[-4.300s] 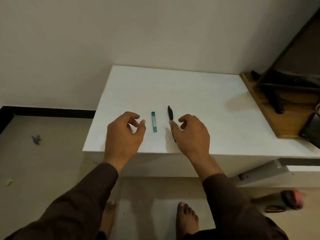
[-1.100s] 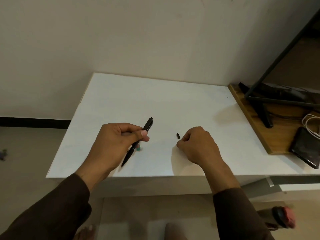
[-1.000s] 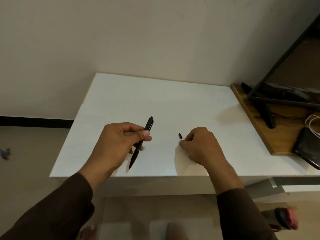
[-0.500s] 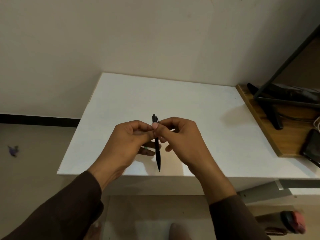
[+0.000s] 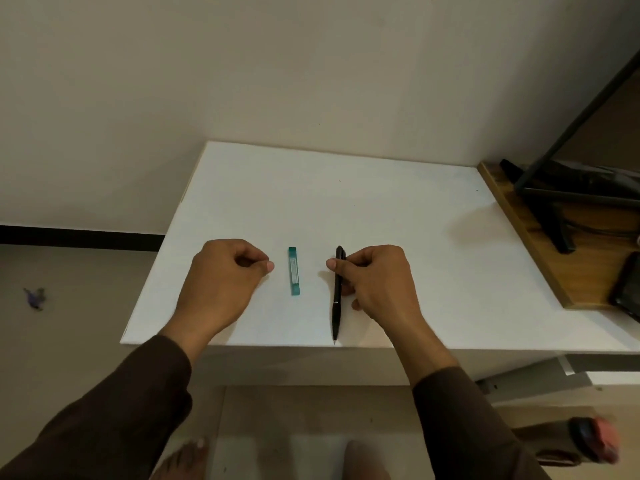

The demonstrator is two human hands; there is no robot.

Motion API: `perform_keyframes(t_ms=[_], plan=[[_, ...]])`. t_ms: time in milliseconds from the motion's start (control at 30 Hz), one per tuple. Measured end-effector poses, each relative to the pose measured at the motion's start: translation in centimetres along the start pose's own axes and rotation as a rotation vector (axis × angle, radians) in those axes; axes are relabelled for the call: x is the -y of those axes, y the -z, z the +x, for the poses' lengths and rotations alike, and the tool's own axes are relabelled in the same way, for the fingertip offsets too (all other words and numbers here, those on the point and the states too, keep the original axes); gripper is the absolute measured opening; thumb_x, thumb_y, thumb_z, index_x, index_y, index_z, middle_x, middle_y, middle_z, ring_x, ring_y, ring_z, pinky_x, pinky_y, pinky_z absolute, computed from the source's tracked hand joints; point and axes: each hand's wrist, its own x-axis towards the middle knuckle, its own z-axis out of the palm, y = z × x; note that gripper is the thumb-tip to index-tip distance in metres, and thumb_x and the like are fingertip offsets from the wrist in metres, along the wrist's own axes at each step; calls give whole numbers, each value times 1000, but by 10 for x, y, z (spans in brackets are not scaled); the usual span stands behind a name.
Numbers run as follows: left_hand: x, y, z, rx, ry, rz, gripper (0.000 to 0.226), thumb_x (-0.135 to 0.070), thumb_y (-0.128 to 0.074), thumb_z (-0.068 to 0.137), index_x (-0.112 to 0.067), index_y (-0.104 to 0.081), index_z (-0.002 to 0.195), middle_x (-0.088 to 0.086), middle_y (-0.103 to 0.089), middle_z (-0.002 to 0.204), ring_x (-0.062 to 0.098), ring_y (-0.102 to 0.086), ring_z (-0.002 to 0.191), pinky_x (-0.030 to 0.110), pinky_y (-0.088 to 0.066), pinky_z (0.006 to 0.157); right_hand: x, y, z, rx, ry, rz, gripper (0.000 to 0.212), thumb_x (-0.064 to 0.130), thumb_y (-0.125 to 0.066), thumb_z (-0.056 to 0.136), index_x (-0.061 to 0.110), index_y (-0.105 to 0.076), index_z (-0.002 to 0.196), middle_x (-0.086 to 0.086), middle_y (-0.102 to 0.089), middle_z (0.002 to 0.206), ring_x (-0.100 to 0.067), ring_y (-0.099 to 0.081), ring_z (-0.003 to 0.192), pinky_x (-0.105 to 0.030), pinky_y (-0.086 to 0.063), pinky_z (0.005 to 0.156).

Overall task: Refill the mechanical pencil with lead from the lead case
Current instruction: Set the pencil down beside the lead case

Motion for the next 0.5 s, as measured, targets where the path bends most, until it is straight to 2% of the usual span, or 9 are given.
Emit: perform_keyframes(t_ms=[100,167,233,367,500], plan=[[-2,-8,-2,-7,5,76,12,-28,-77,89,-16,-79,87,-16,-68,76,1,-62,74,14,-44,63,-2,-6,4,-48,11,-71,34,30,-85,85,-1,-74,75,-12,-75,68,-24,-74,63,-39,-61,64],[-5,-17,-4,-29,-2,136,24,-38,-78,87,-15,-78,82,-9,-70,74,13,-66,77,35,-55,75,-3,-10,5,-67,22,-109,38,32,-84,85,-2,-72,75,-16,-74,70,-28,-72,64,-38,-59,65],[-9,-25,-5,-66,0,211,35,-50,-78,83,-16,-75,75,-5,-70,74,23,-65,86,46,-51,88,-5,-11,6,-82,28,-139,38,34,-84,84,0,-72,74,-14,-73,69,-25,-67,60,-35,-55,63],[-13,-41,-8,-136,12,329,45,-61,-77,77,-18,-71,68,1,-67,84,24,-56,96,40,-37,83,-7,-11,6,-99,29,-180,38,38,-83,84,4,-72,73,-10,-72,68,-17,-62,56,-26,-48,56],[-16,-49,-10,-149,36,320,37,-51,-77,81,-20,-69,63,3,-70,84,27,-58,99,42,-37,83,-7,-9,6,-113,25,-212,41,42,-81,85,4,-72,74,-6,-68,65,-13,-56,52,-24,-41,53]])
